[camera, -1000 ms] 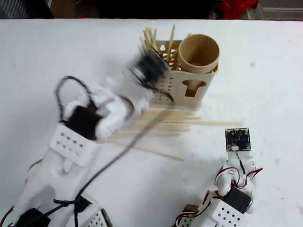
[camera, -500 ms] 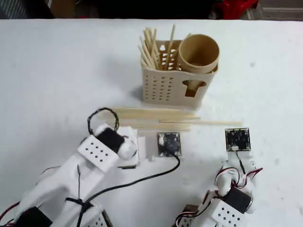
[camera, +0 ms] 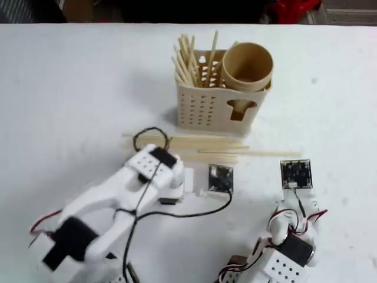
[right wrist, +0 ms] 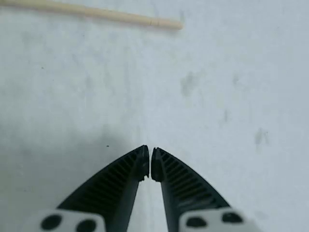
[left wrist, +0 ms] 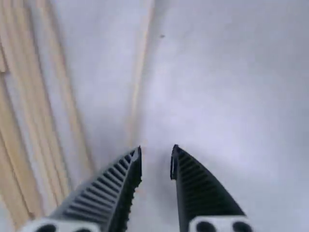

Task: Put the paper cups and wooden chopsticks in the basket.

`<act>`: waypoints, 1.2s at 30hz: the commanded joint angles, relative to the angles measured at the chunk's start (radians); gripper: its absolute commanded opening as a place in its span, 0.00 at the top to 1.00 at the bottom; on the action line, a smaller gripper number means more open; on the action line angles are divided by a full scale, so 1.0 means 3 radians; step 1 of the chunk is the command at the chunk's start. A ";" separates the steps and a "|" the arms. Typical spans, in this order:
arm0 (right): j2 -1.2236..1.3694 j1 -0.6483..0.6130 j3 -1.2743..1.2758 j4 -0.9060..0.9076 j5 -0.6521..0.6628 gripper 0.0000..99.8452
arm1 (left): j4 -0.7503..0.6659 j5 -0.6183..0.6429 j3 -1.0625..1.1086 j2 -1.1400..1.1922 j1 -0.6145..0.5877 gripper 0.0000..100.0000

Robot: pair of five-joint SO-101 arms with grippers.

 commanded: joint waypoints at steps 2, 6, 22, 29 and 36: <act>0.0018 0.0018 0.0031 -0.0043 -0.0005 0.98 | -0.0133 -0.0036 -0.0378 0.0309 0.0028 0.88; 0.0018 0.0018 0.0031 -0.0043 -0.0005 0.98 | -0.0312 -0.0036 -0.0430 0.0550 0.0023 0.88; 0.0018 0.0018 0.0031 -0.0043 -0.0005 0.98 | -0.0332 0.0000 -0.0527 0.0693 -0.0090 0.98; 0.0018 0.0018 0.0031 -0.0043 -0.0005 0.98 | -0.0256 0.0312 -0.0604 0.0488 -0.0325 0.98; 0.0018 0.0018 0.0031 -0.0043 -0.0005 0.98 | 0.0312 0.0552 -0.0614 -0.0580 -0.0309 0.98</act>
